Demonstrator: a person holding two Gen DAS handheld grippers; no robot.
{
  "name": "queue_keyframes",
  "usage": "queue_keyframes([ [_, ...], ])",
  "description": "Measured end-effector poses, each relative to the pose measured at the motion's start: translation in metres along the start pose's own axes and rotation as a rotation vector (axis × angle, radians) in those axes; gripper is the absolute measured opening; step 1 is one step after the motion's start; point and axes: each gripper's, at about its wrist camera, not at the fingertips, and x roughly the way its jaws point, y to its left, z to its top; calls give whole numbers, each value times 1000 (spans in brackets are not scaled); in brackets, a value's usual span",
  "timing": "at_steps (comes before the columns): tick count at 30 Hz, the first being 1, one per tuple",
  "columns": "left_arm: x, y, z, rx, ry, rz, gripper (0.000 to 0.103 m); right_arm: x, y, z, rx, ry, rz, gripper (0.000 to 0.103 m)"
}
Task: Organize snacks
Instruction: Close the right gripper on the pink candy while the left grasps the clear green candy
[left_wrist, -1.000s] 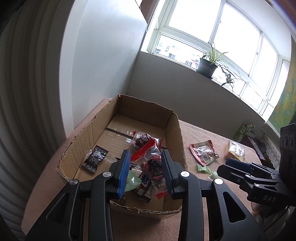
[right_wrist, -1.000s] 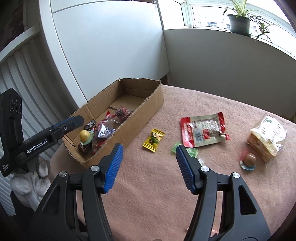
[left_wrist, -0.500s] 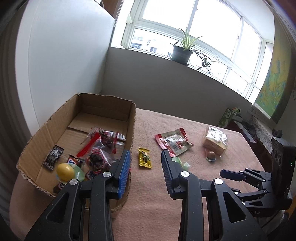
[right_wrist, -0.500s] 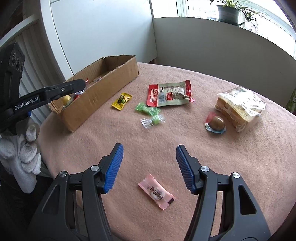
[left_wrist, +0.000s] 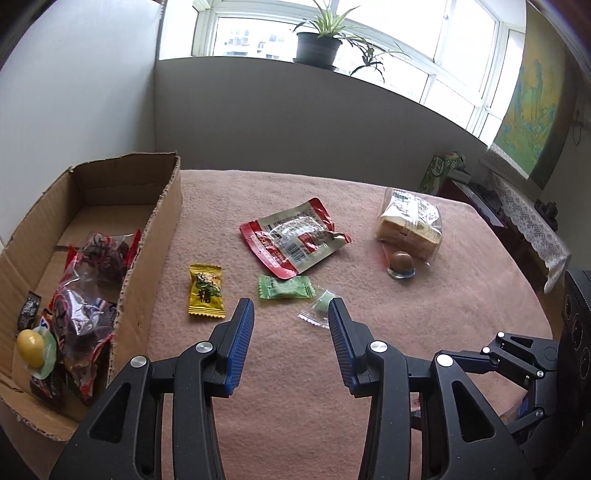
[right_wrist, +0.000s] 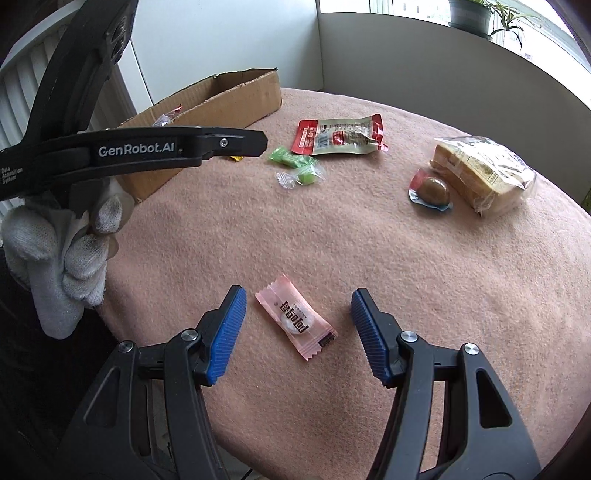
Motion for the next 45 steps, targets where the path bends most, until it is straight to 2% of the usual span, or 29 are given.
queue_keyframes([
  [4,12,-10,2,30,25,0,40,1,3,-4,-34,-3,-23,61],
  [9,25,-18,3,60,50,22,40,1,5,-5,-56,-5,-72,49],
  [13,32,-24,4,82,62,40,40,0,-1,-5,-35,-8,-87,35],
  [16,34,-30,6,104,63,35,40,-1,-7,-6,-23,-15,-89,31],
  [20,43,-38,2,140,88,45,40,-2,-13,-8,-9,-22,-96,31],
  [22,45,-39,0,149,99,47,31,-2,-14,-8,-4,-22,-96,30],
  [25,47,-41,-1,155,106,57,24,-2,-15,-8,-3,-23,-100,30],
  [29,49,-44,-2,165,111,68,18,-2,-16,-9,11,-23,-109,22],
  [31,48,-45,-3,165,108,68,15,-2,-18,-9,24,-23,-103,22],
  [45,27,-42,-3,131,56,51,15,-15,-21,-4,79,-71,-110,22],
])
